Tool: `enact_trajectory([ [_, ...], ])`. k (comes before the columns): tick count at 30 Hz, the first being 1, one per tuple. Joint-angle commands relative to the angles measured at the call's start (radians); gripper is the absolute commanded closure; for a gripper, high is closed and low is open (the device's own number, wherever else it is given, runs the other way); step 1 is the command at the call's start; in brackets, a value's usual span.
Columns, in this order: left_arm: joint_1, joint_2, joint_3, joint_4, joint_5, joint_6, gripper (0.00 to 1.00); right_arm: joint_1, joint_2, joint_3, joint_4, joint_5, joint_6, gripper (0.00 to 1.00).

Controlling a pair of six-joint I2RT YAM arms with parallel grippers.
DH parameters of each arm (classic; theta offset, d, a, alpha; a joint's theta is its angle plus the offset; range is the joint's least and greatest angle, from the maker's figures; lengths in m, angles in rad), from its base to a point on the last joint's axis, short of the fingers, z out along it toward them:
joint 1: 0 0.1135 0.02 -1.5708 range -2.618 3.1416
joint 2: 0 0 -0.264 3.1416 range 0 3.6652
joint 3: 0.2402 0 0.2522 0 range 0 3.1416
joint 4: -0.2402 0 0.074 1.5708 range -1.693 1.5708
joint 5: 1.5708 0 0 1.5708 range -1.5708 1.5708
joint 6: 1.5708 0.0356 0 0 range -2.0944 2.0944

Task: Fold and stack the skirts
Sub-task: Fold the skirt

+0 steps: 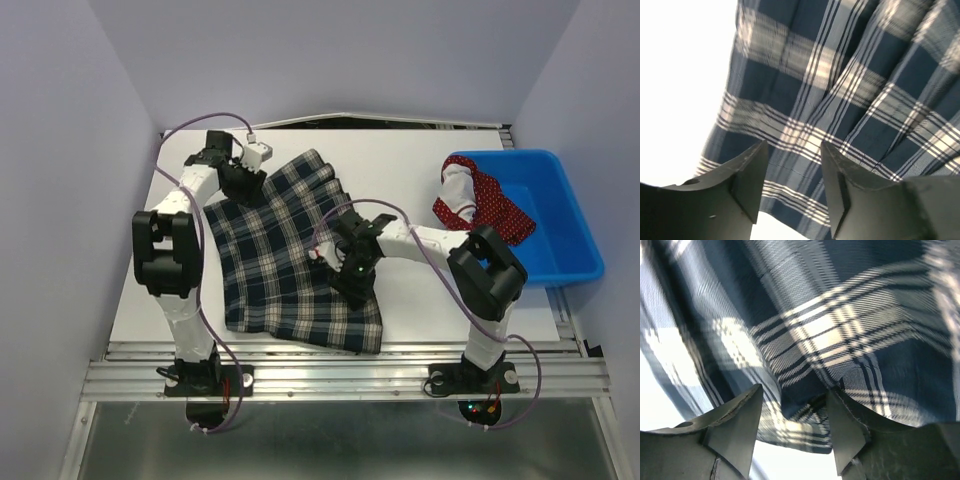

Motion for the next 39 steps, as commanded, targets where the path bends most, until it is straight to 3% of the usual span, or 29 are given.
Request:
enact_trajectory([
  [1, -0.032, 0.082, -0.039, -0.089, 0.036, 0.052, 0.46, 0.108, 0.065, -0.071, -0.154, -0.105, -0.019, 0.42],
  [9, -0.187, 0.136, -0.167, -0.075, 0.11, 0.069, 0.53, 0.159, -0.03, -0.045, -0.233, -0.3, -0.092, 0.43],
  [14, -0.253, 0.089, -0.293, -0.012, 0.165, 0.069, 0.55, -0.014, -0.185, 0.079, -0.154, -0.345, -0.038, 0.41],
  [17, -0.24, 0.024, -0.301, 0.003, 0.177, 0.068, 0.45, -0.204, -0.17, 0.243, -0.09, -0.34, -0.056, 0.35],
  [21, -0.214, -0.046, -0.219, -0.015, 0.185, 0.078, 0.32, -0.337, -0.044, 0.479, -0.003, -0.226, -0.052, 0.15],
  [25, -0.178, -0.062, -0.033, -0.073, 0.156, 0.129, 0.19, -0.368, 0.185, 0.711, 0.028, -0.124, -0.117, 0.07],
  [31, -0.109, 0.065, 0.179, -0.17, 0.124, 0.203, 0.17, -0.387, 0.422, 0.963, 0.036, -0.05, -0.216, 0.02],
  [39, -0.05, 0.216, 0.291, -0.238, 0.096, 0.285, 0.2, -0.387, 0.536, 0.951, 0.079, -0.043, -0.283, 0.02],
])
